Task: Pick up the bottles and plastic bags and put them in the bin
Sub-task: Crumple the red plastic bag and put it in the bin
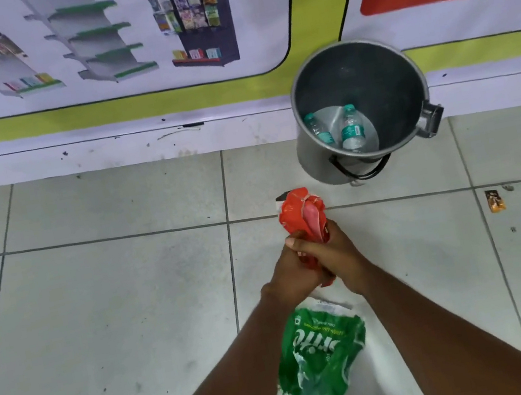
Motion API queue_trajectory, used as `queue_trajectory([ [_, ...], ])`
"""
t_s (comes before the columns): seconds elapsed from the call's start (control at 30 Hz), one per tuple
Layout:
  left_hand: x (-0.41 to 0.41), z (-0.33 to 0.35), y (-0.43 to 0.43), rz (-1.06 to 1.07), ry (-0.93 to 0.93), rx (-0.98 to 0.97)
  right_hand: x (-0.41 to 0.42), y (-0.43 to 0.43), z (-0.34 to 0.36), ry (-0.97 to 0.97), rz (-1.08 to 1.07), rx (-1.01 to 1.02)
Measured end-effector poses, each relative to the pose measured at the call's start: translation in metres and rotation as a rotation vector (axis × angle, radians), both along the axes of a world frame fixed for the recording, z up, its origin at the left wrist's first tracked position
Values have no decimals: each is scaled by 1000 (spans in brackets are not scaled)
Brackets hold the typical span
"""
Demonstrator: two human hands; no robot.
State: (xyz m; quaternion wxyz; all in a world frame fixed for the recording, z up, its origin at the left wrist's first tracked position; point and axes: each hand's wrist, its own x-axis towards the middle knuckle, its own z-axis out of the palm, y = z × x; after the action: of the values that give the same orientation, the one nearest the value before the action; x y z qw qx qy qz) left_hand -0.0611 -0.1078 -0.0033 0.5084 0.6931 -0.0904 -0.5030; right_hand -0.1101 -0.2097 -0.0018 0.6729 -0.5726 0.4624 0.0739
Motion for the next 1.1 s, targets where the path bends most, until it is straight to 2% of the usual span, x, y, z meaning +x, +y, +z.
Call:
queue_trajectory([
  [0.13,6,52,23,-81,181,-7,-15,-10,44,50,55,-76],
  [0.2,9,76,36,-16,253,-16,-26,-13,67,89,65,-143],
  [0.3,15,107,57,161,247,54,-44,-22,113,104,43,-242],
  [0.4,13,116,79,209,189,168,-57,-37,150,58,-15,-390],
  [0.57,-3,105,111,165,16,393,-46,-87,209,-2,-177,-602],
  [0.67,-7,101,117,81,-105,507,-24,-121,226,-13,-196,-730],
  [0.87,1,91,99,-21,-355,542,34,-169,232,-22,-68,-835],
  [1.1,15,76,67,-232,-594,488,68,-187,193,35,15,-855],
])
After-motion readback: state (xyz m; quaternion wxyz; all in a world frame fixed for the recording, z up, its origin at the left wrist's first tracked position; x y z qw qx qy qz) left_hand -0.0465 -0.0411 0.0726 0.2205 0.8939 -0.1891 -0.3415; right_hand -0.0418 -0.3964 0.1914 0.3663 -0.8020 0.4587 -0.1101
